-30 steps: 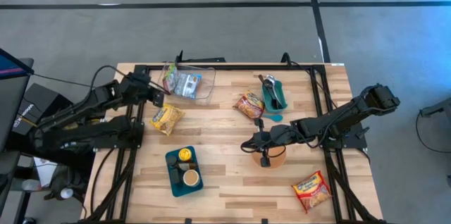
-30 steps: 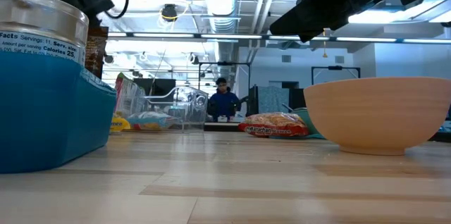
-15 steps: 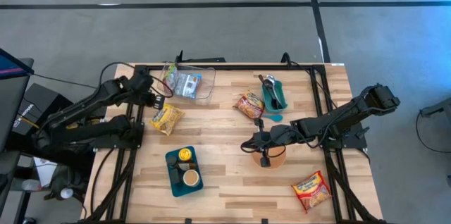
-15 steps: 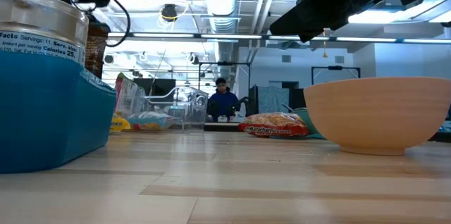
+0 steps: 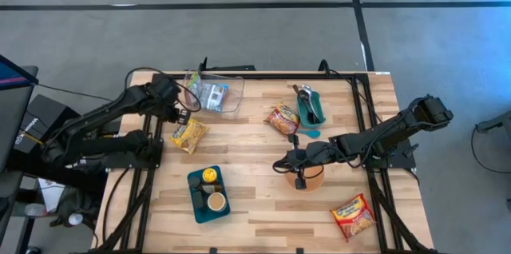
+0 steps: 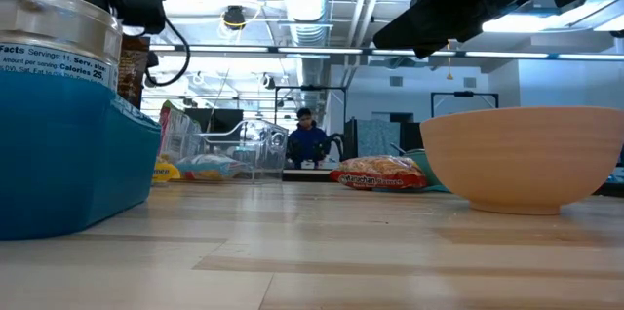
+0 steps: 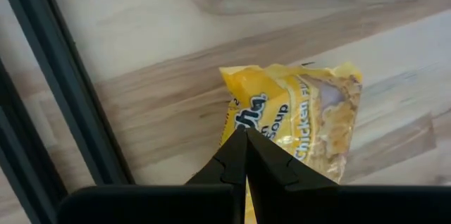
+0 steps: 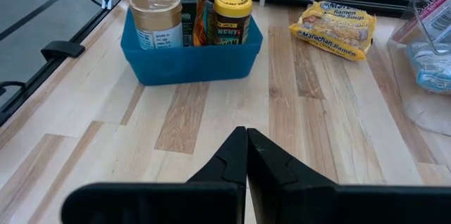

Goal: Pick & Place Food Item
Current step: Put the yellow noodle pack into the transparent bin

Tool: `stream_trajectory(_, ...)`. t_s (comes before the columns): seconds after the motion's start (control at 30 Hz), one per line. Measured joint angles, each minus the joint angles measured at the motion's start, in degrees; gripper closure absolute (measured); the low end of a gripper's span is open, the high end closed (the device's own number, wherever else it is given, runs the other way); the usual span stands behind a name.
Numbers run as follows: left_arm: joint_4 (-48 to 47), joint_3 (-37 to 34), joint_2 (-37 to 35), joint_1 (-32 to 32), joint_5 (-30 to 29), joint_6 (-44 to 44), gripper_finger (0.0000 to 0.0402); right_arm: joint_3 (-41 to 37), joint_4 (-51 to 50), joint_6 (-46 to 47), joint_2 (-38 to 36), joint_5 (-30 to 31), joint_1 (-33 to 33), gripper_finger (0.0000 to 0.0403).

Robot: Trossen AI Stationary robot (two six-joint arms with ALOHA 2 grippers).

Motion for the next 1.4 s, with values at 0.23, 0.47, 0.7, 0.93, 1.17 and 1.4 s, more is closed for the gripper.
stream_trajectory(0.23,0.75,-2.17,-0.02,0.2,0.0,1.96,0.0397,0.0,-0.12,0.59,0.01,-0.01,0.0,0.0403)
stream_trajectory(0.47,2.16,-4.55,-0.02,0.2,0.19,3.21,0.0385,0.0,-0.12,0.59,-0.01,-0.01,0.0,0.0403)
stream_trajectory(0.7,4.21,-4.55,-0.02,0.2,4.24,3.23,0.037,-0.01,-0.1,0.57,0.0,0.0,0.0,0.0403)
stream_trajectory(0.93,4.6,-4.55,-0.02,0.2,6.09,3.03,0.0324,-0.01,0.08,0.57,0.0,-0.01,0.0,0.0403)
stream_trajectory(1.17,5.66,-4.55,-0.02,0.2,4.1,3.04,0.0266,0.0,0.1,0.54,0.01,0.0,0.0,0.0403)
stream_trajectory(1.4,7.96,-4.55,0.93,0.06,4.1,3.04,0.0224,0.0,0.12,0.42,0.01,-0.01,0.0,0.0403)
